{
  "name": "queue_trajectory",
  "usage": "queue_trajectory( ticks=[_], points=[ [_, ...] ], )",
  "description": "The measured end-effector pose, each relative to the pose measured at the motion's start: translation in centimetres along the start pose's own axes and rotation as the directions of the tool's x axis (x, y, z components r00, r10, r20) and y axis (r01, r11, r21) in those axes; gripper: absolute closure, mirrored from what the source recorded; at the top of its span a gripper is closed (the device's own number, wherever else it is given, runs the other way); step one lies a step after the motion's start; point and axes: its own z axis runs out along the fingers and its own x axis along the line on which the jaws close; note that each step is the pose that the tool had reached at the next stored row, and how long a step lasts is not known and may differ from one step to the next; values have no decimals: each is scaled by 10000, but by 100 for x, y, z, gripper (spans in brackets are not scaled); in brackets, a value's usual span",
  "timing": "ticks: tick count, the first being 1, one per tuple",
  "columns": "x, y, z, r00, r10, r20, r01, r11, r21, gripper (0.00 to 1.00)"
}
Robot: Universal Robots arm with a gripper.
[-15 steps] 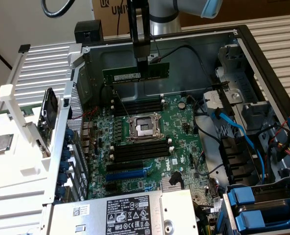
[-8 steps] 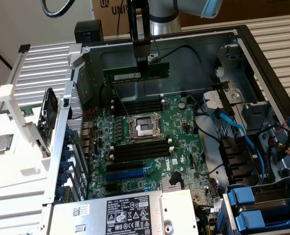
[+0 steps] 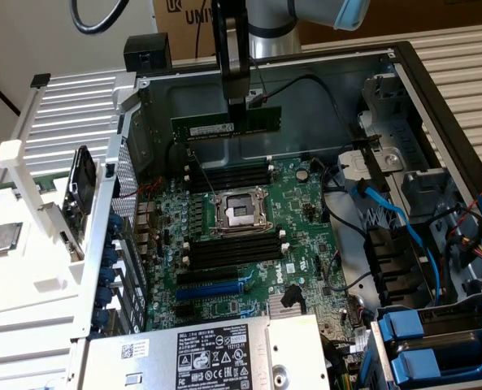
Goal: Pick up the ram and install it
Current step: 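Insert the ram into the slot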
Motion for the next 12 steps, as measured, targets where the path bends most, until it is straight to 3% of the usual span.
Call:
queue_trajectory(
  ticks=[1,2,8,12],
  points=[
    [2,0,11,10000,1,24,-1,10000,1,88],
    [7,0,36,9999,4,123,-4,10000,-1,88],
    [8,0,48,9999,3,124,-3,10000,4,88],
    [12,-7,109,9999,3,128,-3,10000,5,88]
  ],
)
